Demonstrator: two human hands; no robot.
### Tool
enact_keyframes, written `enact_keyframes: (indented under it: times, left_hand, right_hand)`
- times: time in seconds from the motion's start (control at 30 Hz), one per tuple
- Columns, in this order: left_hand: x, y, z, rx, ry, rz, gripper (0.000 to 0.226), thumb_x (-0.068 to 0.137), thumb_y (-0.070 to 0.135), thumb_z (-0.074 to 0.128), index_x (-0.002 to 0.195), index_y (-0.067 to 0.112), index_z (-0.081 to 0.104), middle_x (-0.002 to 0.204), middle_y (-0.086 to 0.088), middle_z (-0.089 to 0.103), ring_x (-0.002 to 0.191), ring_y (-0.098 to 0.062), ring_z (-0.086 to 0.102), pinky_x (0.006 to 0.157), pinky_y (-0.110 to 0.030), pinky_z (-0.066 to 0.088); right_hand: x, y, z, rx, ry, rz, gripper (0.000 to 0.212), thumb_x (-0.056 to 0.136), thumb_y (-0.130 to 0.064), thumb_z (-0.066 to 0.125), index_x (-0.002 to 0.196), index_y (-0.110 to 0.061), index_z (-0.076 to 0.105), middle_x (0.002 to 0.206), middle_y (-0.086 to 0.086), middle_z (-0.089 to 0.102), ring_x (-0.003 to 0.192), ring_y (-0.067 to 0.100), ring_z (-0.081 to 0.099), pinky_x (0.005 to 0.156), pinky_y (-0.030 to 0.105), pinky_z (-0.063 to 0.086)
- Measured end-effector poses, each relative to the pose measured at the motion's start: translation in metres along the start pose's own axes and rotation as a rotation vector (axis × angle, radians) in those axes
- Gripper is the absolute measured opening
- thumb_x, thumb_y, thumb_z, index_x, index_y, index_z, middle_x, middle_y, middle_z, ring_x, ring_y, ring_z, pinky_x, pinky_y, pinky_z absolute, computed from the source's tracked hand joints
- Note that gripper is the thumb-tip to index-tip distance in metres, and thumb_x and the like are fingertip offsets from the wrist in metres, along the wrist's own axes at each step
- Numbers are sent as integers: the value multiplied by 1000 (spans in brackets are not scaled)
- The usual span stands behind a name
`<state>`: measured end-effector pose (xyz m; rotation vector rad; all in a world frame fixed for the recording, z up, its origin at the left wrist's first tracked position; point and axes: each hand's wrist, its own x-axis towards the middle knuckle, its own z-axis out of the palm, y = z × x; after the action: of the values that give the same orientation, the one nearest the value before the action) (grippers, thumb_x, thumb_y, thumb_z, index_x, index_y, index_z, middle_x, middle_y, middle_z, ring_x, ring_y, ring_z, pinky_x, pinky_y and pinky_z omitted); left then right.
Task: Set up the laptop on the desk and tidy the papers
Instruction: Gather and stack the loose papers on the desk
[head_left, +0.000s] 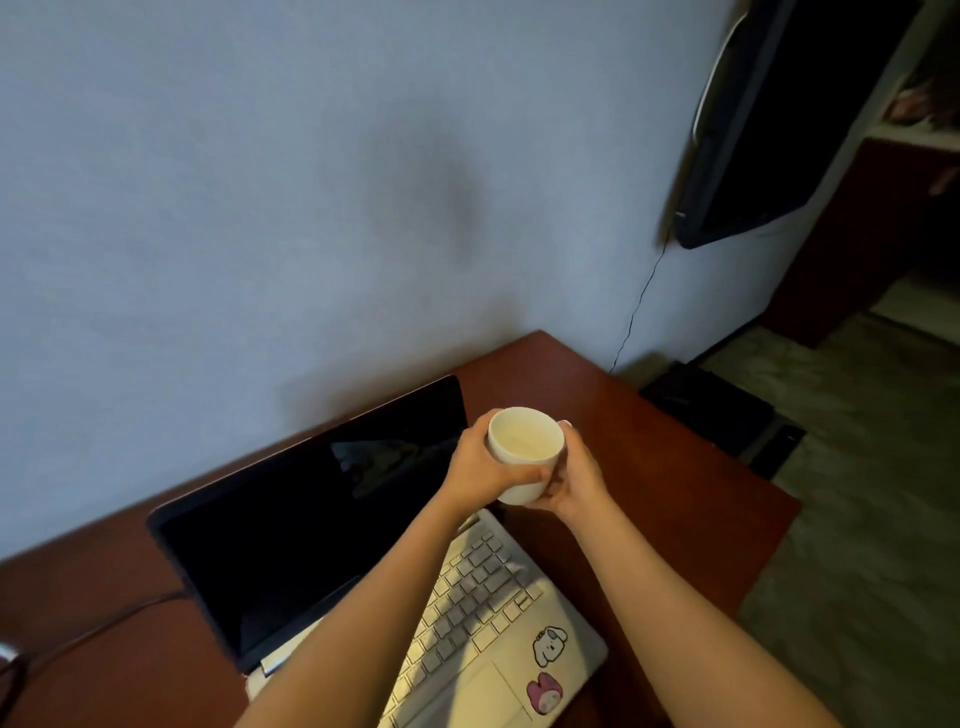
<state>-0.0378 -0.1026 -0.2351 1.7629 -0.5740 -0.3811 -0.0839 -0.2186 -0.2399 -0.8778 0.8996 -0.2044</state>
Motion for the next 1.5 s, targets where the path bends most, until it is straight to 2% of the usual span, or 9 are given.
enact_keyframes:
  times: [0.13, 0.4, 0.67, 0.77, 0.93, 1.07, 1.2, 1.37, 1.5]
  left_hand:
    - [9, -2, 5, 1, 11, -14, 95, 36, 51, 78, 123, 23, 52, 119, 2, 57, 108, -13, 55, 93, -32, 48]
    - [62, -13, 43, 16, 119, -107, 96, 35, 56, 81, 123, 33, 50, 123, 3, 55, 115, -17, 52, 98, -44, 46]
    - [130, -4, 85, -50, 161, -148, 113, 30, 53, 79, 133, 19, 46, 126, 8, 52, 118, -13, 50, 103, -34, 43]
    - [156, -1, 97, -86, 182, -139, 98, 37, 38, 84, 126, 19, 48, 117, 7, 55, 113, -14, 53, 97, -28, 45]
    - [195, -1, 108, -100, 227, -161, 92, 33, 39, 84, 117, 27, 48, 113, 8, 56, 109, -12, 54, 96, -29, 46]
    - [226, -4, 113, -66, 231, -188, 100, 30, 48, 79, 122, 25, 49, 117, 7, 56, 112, -14, 54, 97, -33, 48]
    - [259, -10, 118, -20, 230, -188, 84, 43, 33, 84, 119, 26, 48, 118, 6, 57, 113, -16, 54, 96, -36, 49]
    - [303, -21, 117, 8, 209, -163, 74, 60, 9, 87, 124, 18, 49, 118, 5, 55, 110, -13, 53, 91, -27, 47]
    - [336, -30, 117, 27, 180, -168, 67, 63, 7, 85, 116, 24, 48, 110, 11, 54, 99, -4, 52, 79, -12, 45]
  right_hand:
    - [11, -6, 0, -22, 18, -2, 45, 92, -44, 49, 131, -21, 49, 125, 13, 56, 100, 32, 51, 76, 53, 42]
    - [68, -42, -8, -85, -8, 31, 47, 88, -48, 52, 127, -23, 53, 114, 8, 57, 99, 33, 54, 59, 44, 47]
    - [140, -93, -24, -99, -23, 36, 39, 89, -42, 54, 125, -27, 52, 126, 9, 56, 109, 35, 53, 63, 46, 48]
    - [165, -112, -23, -104, -30, 35, 40, 89, -40, 55, 126, -26, 52, 127, 11, 55, 113, 36, 52, 73, 52, 46]
    - [203, -136, -18, -119, -60, 33, 41, 90, -39, 54, 127, -22, 52, 127, 13, 55, 103, 32, 53, 78, 51, 46]
    - [231, -151, -15, -130, -82, 44, 44, 91, -39, 53, 131, -24, 48, 130, 12, 52, 110, 34, 51, 78, 54, 46]
    - [263, -166, -11, -138, -88, 46, 44, 92, -37, 53, 133, -22, 48, 131, 13, 51, 118, 36, 49, 87, 58, 45]
    - [305, -181, -3, -175, -80, 33, 44, 94, -37, 50, 134, -20, 46, 129, 13, 51, 117, 35, 50, 92, 56, 46]
    - [335, -189, 5, -182, -75, 20, 41, 95, -36, 49, 132, -20, 47, 128, 12, 53, 109, 30, 51, 88, 52, 46]
